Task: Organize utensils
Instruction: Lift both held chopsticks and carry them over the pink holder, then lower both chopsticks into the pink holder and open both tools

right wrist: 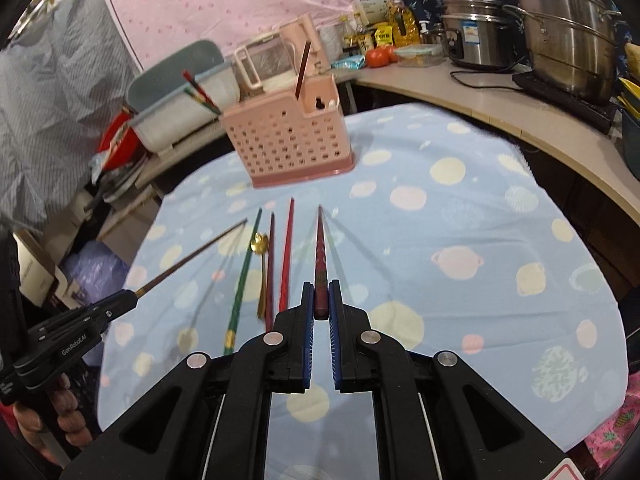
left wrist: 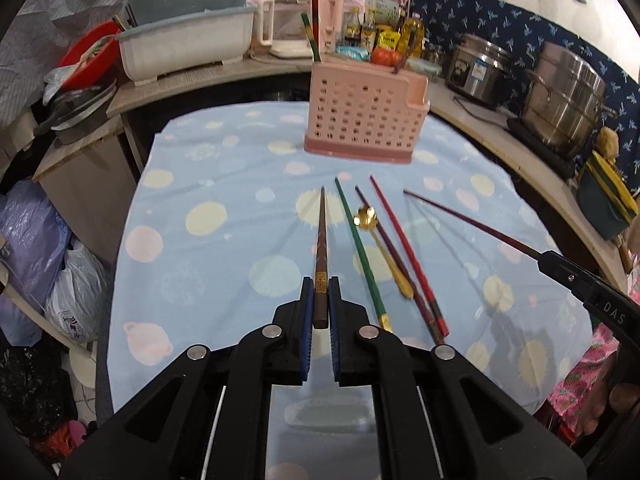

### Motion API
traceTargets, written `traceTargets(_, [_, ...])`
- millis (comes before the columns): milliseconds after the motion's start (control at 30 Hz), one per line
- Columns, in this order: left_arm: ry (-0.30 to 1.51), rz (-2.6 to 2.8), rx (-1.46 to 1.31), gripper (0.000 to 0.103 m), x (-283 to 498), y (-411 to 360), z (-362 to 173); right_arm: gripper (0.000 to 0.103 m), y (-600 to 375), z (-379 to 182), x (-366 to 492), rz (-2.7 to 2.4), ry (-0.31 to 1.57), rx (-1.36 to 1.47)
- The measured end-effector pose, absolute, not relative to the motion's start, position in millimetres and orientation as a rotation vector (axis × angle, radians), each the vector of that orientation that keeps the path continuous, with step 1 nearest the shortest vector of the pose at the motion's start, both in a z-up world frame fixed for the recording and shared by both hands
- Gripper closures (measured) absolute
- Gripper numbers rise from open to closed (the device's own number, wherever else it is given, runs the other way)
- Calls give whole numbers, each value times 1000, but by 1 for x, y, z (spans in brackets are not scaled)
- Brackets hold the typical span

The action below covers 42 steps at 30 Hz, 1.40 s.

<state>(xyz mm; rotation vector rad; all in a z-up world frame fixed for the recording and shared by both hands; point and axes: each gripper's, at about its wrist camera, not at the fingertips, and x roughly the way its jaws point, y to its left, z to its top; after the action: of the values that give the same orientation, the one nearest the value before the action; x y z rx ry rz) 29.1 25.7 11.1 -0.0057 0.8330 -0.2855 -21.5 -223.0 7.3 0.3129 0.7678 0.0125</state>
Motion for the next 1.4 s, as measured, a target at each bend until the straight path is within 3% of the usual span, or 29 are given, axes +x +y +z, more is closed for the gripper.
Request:
traceTargets(367, [712, -290, -35, 96, 46, 29, 69, 96, -243, 67, -10, 10, 621, 329])
traceTargets(1100, [596, -320, -35, 96, 83, 18, 129, 96, -247, 119, 22, 34, 500, 308])
traceTargets(1400, [494, -360, -42, 96, 116, 0, 179, 96, -255, 153, 61, 39, 423, 325])
